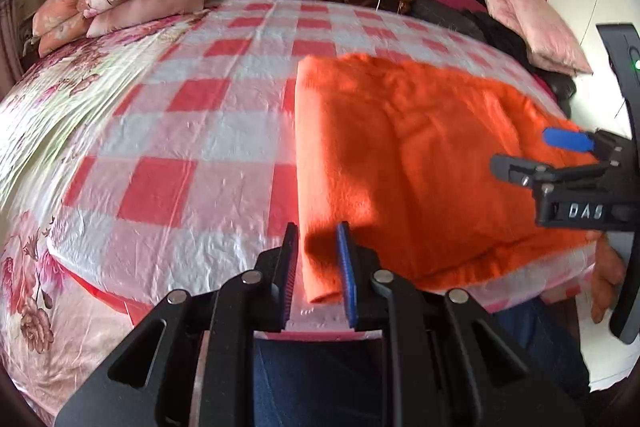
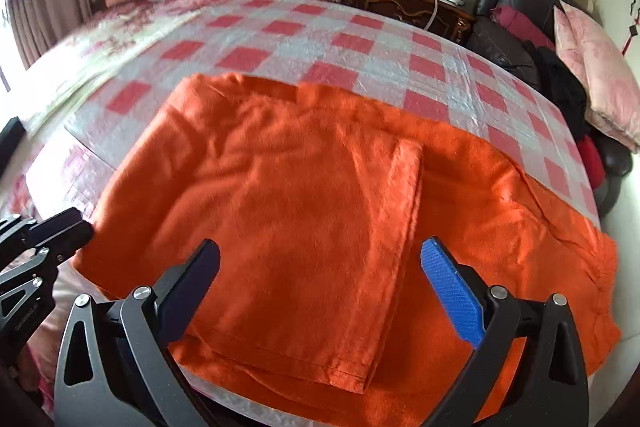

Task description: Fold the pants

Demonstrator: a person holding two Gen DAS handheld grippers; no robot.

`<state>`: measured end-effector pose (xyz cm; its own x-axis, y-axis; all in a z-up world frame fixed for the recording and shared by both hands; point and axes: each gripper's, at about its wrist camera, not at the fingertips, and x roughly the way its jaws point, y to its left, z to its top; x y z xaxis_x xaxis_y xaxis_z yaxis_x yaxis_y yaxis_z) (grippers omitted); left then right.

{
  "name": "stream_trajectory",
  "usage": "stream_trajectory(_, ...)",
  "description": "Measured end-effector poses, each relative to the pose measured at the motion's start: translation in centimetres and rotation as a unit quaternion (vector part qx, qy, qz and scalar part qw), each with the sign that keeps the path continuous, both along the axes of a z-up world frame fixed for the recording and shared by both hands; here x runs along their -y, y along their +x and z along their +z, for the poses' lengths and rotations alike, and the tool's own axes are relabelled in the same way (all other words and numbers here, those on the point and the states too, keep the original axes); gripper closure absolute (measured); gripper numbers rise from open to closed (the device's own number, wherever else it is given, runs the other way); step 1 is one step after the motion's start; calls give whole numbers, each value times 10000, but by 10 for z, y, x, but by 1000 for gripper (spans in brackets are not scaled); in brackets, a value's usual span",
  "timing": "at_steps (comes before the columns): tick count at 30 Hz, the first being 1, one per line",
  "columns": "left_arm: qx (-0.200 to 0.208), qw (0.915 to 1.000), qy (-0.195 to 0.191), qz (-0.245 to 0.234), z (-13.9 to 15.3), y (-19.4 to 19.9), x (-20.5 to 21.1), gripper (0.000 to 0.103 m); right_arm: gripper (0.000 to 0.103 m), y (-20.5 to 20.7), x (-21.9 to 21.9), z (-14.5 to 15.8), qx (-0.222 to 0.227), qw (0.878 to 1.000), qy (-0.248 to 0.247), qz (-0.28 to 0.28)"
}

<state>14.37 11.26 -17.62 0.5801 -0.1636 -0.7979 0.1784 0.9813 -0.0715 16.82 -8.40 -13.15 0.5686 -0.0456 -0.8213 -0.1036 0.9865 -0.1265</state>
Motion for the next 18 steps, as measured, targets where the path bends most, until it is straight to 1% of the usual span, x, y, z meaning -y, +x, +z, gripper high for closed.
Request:
stream_trajectory(1, 12, 10000, 77, 28, -4, -1, -1, 77, 5, 1, 2, -5, -56, 10000, -45, -64)
stream_trajectory(3, 72, 9998, 114, 119, -4, -3, -7, 68, 5, 2, 5, -13, -240, 9995, -133, -130)
stream_trajectory(5, 237, 9993, 242, 138, 1, -4, -9, 68, 5, 1, 9, -22, -365, 9992, -52, -127)
stream_trajectory(7, 716, 9970, 297, 47, 16, -6, -5, 67, 5, -4, 14, -26, -317, 9992, 173, -143)
stream_trajectory(8, 1017, 9940, 401, -38, 22, -6, 1, 64, 5, -5, 17, -27, -323, 9990, 298, -128)
stream_trajectory(9, 1153, 9920, 489, -140, 27, -4, 7, 56, 5, -6, 22, -30, -350, 9981, 489, -147)
stream_trajectory(10, 1205, 9909, 549, -256, 30, 1, 13, 53, 5, -5, 27, -32, -415, 9967, 672, -177)
stream_trajectory(11, 1209, 9903, 592, -331, 31, 6, 19, 53, 4, -5, 31, -32, -449, 9956, 802, -200)
stream_trajectory(12, 1127, 9907, 690, -329, 32, 13, 25, 53, 4, -5, 28, -32, -458, 9966, 683, -101)
stream_trajectory(13, 979, 9922, 721, -291, 32, 22, 29, 54, 5, -5, 27, -32, -454, 9969, 633, -58)
stream_trajectory(14, 879, 9942, 531, -330, 32, 29, 31, 57, 5, -5, 28, -32, -484, 9966, 668, -68)
stream_trajectory(15, 775, 9959, 235, -405, 32, 39, 34, 71, 4, -5, 29, -32, -486, 9963, 706, -89)
stream_trajectory(16, 673, 9965, 200, -453, 29, 47, 38, 81, 4, -6, 28, -32, -469, 9966, 678, -78)
stream_trajectory(18, 443, 9967, 338, -599, 19, 64, 48, 83, 4, -6, 28, -32, -466, 9965, 691, -97)
